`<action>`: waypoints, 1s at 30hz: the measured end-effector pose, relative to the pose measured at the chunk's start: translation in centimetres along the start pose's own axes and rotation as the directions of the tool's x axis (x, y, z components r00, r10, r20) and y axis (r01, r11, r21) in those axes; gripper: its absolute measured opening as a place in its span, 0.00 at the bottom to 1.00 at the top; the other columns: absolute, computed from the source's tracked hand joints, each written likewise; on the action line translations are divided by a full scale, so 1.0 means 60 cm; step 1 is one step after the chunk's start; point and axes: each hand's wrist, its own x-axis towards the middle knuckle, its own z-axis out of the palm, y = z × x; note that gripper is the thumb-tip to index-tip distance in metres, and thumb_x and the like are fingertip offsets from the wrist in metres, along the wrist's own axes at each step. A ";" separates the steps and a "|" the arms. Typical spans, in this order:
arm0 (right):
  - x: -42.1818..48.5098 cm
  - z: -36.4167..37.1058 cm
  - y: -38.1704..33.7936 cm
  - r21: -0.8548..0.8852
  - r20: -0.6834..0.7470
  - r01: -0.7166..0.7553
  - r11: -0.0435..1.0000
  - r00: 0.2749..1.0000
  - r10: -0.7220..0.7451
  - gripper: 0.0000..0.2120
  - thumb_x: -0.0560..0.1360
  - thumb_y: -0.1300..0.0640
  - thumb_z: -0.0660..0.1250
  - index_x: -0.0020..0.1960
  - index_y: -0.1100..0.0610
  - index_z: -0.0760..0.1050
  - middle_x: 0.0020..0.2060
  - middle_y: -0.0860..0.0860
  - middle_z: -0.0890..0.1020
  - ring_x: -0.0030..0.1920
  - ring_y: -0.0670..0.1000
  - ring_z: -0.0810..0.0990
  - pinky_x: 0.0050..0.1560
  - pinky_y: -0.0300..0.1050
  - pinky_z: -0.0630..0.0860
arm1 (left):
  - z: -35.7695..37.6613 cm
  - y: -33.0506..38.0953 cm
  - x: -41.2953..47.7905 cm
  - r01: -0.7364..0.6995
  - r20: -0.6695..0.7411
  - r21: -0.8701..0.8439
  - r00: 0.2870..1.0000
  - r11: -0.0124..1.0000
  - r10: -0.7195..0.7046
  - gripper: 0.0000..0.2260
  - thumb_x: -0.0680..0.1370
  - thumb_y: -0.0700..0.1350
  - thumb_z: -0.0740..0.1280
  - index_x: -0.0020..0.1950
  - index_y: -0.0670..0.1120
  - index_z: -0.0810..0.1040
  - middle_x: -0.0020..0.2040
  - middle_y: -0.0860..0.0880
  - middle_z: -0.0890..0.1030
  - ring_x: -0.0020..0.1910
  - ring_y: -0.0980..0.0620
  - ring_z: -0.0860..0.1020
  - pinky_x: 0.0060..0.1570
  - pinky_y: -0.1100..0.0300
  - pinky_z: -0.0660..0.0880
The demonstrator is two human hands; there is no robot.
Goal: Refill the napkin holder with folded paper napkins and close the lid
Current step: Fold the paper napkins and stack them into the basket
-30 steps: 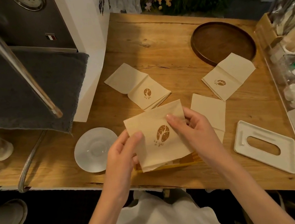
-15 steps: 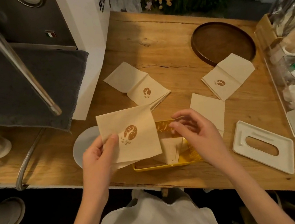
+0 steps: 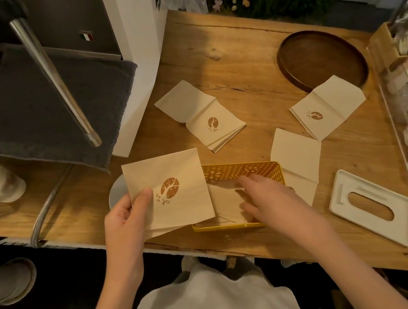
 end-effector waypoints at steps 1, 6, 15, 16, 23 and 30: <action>0.003 0.004 -0.003 0.010 0.009 -0.025 1.000 1.000 0.025 0.18 0.79 0.57 0.62 0.68 0.50 0.67 0.53 0.49 0.76 0.49 0.50 0.78 0.48 0.46 0.79 | -0.002 0.001 0.000 -0.003 0.000 -0.003 1.000 1.000 0.003 0.07 0.79 0.46 0.65 0.53 0.48 0.82 0.48 0.50 0.86 0.49 0.52 0.83 0.45 0.57 0.79; 0.008 0.015 -0.003 0.050 0.041 -0.157 0.986 0.987 0.155 0.22 0.79 0.65 0.58 0.70 0.49 0.64 0.54 0.53 0.76 0.50 0.55 0.78 0.48 0.49 0.78 | -0.009 0.004 0.001 -0.019 0.004 0.003 1.000 1.000 0.019 0.07 0.79 0.45 0.64 0.53 0.50 0.81 0.48 0.51 0.86 0.48 0.54 0.84 0.40 0.63 0.79; 0.011 0.016 -0.007 0.225 0.065 -0.189 0.956 0.982 0.179 0.23 0.80 0.64 0.56 0.72 0.49 0.62 0.64 0.51 0.71 0.57 0.52 0.75 0.57 0.49 0.76 | -0.009 0.003 0.000 -0.016 0.000 0.015 1.000 1.000 0.016 0.08 0.79 0.45 0.64 0.54 0.48 0.81 0.46 0.53 0.86 0.44 0.57 0.83 0.36 0.67 0.79; 0.010 0.015 -0.006 0.259 0.064 -0.183 0.948 0.983 0.172 0.23 0.79 0.64 0.55 0.72 0.49 0.62 0.63 0.51 0.71 0.57 0.51 0.75 0.57 0.49 0.76 | -0.010 0.003 0.001 -0.015 0.000 0.020 1.000 1.000 0.015 0.08 0.79 0.45 0.64 0.54 0.48 0.82 0.46 0.53 0.86 0.44 0.57 0.83 0.36 0.66 0.79; 0.007 0.008 0.003 0.489 0.016 -0.146 0.860 0.987 0.159 0.21 0.79 0.68 0.56 0.66 0.49 0.70 0.60 0.47 0.75 0.58 0.48 0.75 0.56 0.46 0.77 | -0.011 0.003 0.003 -0.016 0.004 0.044 1.000 0.999 0.016 0.08 0.79 0.46 0.64 0.54 0.48 0.82 0.47 0.52 0.86 0.46 0.56 0.83 0.43 0.60 0.78; 0.002 0.002 0.008 0.649 -0.066 -0.042 0.760 0.992 0.111 0.25 0.77 0.71 0.56 0.61 0.44 0.73 0.56 0.40 0.78 0.58 0.42 0.77 0.56 0.41 0.77 | -0.014 0.004 0.005 -0.019 0.007 0.047 1.000 0.999 0.019 0.08 0.79 0.47 0.64 0.54 0.49 0.81 0.47 0.53 0.86 0.44 0.58 0.83 0.35 0.68 0.78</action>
